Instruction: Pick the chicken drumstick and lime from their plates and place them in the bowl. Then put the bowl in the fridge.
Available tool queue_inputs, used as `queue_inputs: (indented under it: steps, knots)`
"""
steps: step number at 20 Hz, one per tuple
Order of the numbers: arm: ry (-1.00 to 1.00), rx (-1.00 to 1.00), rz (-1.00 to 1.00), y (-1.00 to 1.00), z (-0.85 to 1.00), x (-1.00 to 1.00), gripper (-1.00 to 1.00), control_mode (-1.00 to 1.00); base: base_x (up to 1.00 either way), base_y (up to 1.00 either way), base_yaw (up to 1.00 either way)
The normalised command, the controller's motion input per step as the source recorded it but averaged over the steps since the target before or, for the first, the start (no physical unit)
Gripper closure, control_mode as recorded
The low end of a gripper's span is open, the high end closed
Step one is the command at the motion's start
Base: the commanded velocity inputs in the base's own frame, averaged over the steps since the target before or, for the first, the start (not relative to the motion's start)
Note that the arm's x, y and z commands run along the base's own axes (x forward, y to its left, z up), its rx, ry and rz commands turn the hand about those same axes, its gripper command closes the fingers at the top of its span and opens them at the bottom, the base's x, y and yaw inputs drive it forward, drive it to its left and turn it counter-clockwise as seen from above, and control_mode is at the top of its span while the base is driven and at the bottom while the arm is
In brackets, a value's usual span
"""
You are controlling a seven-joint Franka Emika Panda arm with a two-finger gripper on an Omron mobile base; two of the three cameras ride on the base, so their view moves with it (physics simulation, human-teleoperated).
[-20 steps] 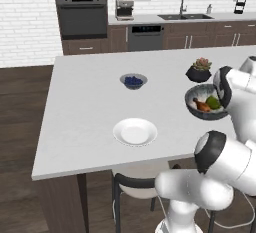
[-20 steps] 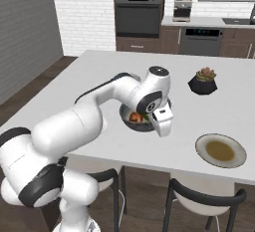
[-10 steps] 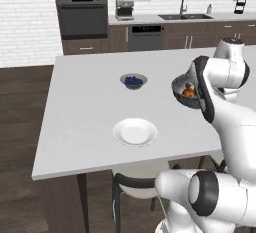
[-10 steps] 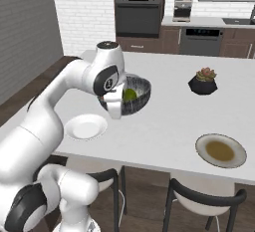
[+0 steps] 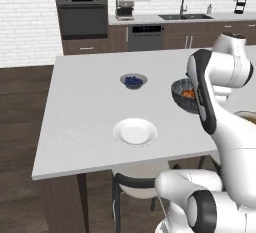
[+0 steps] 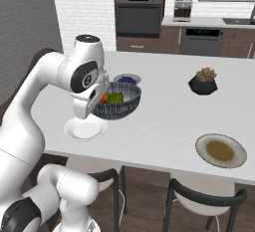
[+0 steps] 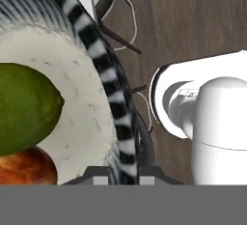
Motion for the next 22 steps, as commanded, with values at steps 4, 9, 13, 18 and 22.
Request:
queue_inputs:
  steps: [4,9,13,18,22]
  knots:
    - [0.0,0.0,0.15,0.62,-0.08,0.02,1.0,-1.0,0.0,0.0,0.0]
    - [-0.03,0.0,0.28,0.35,-0.29,-0.03,1.0,-1.0,0.0,0.0,0.0]
    - [-0.07,0.0,0.15,0.38,-0.02,-0.05,1.0,-1.0,0.0,0.0,0.0]
    - [-0.07,-0.01,0.01,0.18,0.02,-0.08,1.0,-1.0,0.0,0.0,0.0]
    - [0.0,0.0,-0.01,0.0,0.0,0.0,1.0,-1.0,0.0,0.0,0.0]
